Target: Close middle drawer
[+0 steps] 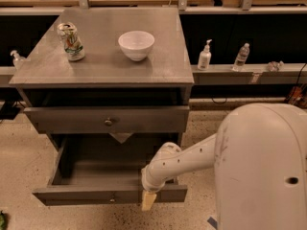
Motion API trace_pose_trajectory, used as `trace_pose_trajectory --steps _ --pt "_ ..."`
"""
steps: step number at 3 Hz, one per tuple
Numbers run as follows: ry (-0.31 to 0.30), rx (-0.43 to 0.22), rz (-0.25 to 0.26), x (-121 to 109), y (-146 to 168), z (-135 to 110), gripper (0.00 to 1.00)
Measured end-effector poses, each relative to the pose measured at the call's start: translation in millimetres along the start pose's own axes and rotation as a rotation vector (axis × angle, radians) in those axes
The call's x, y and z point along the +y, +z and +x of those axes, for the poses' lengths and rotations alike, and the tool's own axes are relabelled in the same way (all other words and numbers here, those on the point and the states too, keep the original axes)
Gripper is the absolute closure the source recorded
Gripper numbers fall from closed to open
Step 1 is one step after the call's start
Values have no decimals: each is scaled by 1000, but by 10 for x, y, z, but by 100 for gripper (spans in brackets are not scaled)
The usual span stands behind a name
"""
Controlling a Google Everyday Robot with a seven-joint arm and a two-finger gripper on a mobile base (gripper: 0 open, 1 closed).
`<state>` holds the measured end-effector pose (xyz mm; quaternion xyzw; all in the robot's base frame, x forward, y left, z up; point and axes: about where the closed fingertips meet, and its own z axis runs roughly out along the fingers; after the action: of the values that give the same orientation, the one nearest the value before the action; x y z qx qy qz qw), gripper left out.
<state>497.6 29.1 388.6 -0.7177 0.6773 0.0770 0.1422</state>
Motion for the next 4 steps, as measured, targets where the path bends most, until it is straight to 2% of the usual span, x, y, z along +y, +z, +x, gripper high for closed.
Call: trace_pose_trajectory --steps 1,2,3,4 --pt "7 3 18 -146 54 -3 17" --pt "7 3 18 -143 55 -2 22" --pt "1 15 45 -387 13 -28 24" --pt "1 16 47 -378 8 -28 23"
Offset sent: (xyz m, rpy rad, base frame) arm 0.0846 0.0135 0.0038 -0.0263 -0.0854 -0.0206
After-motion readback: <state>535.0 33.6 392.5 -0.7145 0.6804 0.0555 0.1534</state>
